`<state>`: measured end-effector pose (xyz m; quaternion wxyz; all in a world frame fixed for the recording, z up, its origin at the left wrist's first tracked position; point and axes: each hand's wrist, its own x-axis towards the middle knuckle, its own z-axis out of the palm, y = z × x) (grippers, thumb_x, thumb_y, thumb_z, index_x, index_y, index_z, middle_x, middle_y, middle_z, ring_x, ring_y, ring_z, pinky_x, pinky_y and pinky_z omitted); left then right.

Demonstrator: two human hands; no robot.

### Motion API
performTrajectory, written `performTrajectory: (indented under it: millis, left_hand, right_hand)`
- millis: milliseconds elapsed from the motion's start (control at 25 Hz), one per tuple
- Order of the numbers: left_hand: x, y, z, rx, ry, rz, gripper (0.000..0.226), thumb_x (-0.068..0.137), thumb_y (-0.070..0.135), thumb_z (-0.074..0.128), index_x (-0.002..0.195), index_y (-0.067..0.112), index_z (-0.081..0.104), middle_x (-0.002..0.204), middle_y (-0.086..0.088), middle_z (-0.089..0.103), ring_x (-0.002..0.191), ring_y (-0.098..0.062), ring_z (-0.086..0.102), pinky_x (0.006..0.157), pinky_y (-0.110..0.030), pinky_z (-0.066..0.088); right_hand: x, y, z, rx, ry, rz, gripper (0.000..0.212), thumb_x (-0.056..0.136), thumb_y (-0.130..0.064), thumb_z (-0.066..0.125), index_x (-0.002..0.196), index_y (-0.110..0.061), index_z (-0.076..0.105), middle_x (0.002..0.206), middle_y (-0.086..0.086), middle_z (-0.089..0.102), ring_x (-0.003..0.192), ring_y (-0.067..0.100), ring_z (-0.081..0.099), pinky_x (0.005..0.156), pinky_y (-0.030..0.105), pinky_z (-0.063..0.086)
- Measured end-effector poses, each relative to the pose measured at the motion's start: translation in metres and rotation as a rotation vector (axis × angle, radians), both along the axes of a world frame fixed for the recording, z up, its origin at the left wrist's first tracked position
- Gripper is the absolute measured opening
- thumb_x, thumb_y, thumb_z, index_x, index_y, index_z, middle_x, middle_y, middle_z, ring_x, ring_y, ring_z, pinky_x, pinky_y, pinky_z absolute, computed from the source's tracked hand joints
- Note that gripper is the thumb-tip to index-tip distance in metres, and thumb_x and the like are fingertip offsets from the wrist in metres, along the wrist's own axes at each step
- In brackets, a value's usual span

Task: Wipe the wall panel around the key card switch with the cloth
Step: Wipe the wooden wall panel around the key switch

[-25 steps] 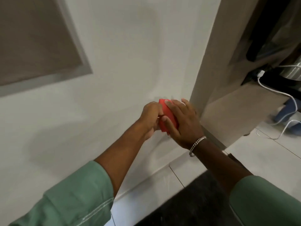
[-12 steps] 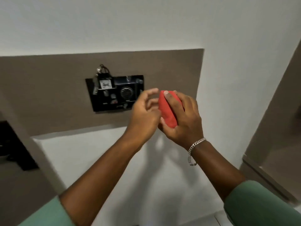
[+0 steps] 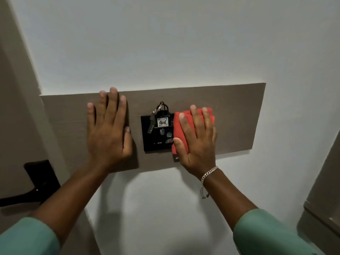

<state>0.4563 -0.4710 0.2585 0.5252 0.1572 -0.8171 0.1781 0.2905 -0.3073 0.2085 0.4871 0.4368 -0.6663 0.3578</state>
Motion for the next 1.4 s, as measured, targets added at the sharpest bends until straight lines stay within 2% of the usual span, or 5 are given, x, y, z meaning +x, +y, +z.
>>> performTrajectory:
  millis: [240,680,840,1000,1400]
  left_hand:
    - [-0.013,-0.017,-0.009,-0.179,0.03,0.203,0.074,0.095,0.041,0.032,0.155,0.003,0.013,0.163,-0.015,0.004,0.153,-0.03,-0.002,0.124,-0.049,-0.003]
    - [-0.013,-0.014,-0.007,-0.209,0.046,0.205,0.076,0.094,0.042,0.035,0.155,0.001,0.013,0.162,-0.018,0.006,0.152,-0.03,-0.001,0.123,-0.05,-0.004]
    - [-0.014,-0.014,-0.008,-0.215,0.057,0.212,0.075,0.094,0.041,0.035,0.155,0.001,0.015,0.162,-0.018,0.008,0.152,-0.031,0.001,0.123,-0.05,-0.003]
    - [-0.014,-0.016,-0.007,-0.215,0.054,0.205,0.075,0.094,0.042,0.035,0.155,0.001,0.015,0.162,-0.019,0.009,0.152,-0.031,0.001,0.124,-0.049,-0.004]
    - [-0.014,-0.014,-0.008,-0.2,0.062,0.198,0.076,0.094,0.041,0.038,0.154,0.002,0.017,0.162,-0.017,0.007,0.152,-0.03,0.0,0.123,-0.049,-0.005]
  right_hand:
    - [-0.007,-0.029,-0.002,-0.27,-0.083,0.061,0.055,0.1,-0.053,0.035,0.146,-0.025,0.044,0.158,0.016,0.04,0.153,0.037,0.027,0.124,0.059,0.023]
    - [-0.02,-0.009,0.007,-0.121,0.117,0.169,0.046,0.093,-0.041,0.049,0.134,-0.022,0.055,0.151,0.018,0.046,0.146,0.043,0.037,0.116,0.067,0.032]
    - [-0.009,-0.017,0.015,-0.272,-0.082,0.188,0.047,0.091,-0.038,0.049,0.134,-0.022,0.057,0.153,0.018,0.045,0.15,0.038,0.033,0.121,0.063,0.026]
    - [-0.018,-0.004,0.013,-0.125,0.084,0.234,0.045,0.088,-0.036,0.054,0.129,-0.021,0.059,0.147,0.023,0.049,0.144,0.044,0.038,0.118,0.067,0.029]
    - [-0.025,0.004,0.021,-0.232,-0.015,0.323,0.035,0.074,-0.02,0.052,0.105,-0.019,0.068,0.131,0.022,0.05,0.134,0.042,0.042,0.114,0.068,0.031]
